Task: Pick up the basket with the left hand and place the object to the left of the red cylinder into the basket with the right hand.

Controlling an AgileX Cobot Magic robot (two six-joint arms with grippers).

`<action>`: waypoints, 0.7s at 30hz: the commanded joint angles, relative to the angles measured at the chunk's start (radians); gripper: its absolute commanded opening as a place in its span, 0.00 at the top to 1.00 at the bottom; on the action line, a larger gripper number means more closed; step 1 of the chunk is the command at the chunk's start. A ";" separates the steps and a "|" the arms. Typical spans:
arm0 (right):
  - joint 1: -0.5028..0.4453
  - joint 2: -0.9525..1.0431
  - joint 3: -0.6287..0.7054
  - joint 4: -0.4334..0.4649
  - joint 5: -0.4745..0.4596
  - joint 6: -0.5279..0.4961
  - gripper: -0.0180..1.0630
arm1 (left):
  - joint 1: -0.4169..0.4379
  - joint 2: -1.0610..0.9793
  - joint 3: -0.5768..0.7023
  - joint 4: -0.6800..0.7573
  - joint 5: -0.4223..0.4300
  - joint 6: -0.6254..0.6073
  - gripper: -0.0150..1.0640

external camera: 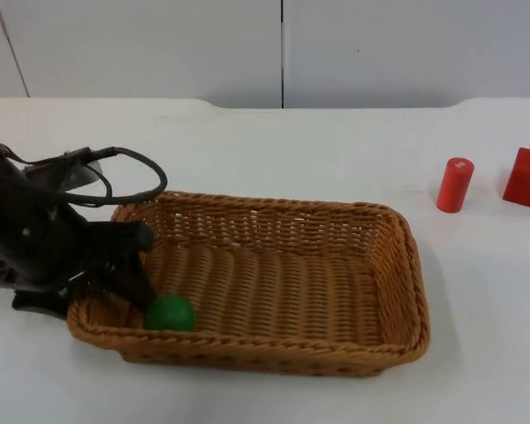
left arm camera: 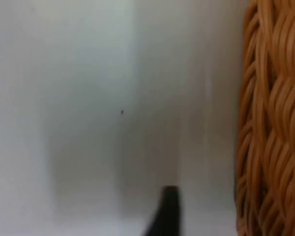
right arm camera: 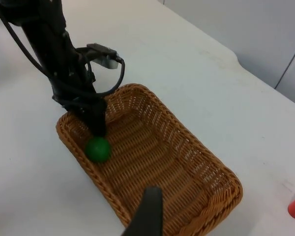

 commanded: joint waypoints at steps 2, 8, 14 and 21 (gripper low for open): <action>0.002 -0.005 0.000 -0.005 0.003 0.004 0.27 | 0.016 -0.031 -0.022 0.047 0.002 0.002 0.22; 0.002 -0.005 0.000 -0.011 0.002 0.004 0.27 | 0.062 -0.153 -0.054 0.068 0.011 -0.021 0.20; 0.002 -0.005 0.000 -0.012 0.000 0.004 0.27 | 0.070 -0.410 -0.059 0.070 0.038 -0.029 0.20; 0.002 -0.005 0.000 -0.012 -0.004 0.004 0.27 | 0.070 -0.712 -0.059 0.081 0.125 -0.029 0.20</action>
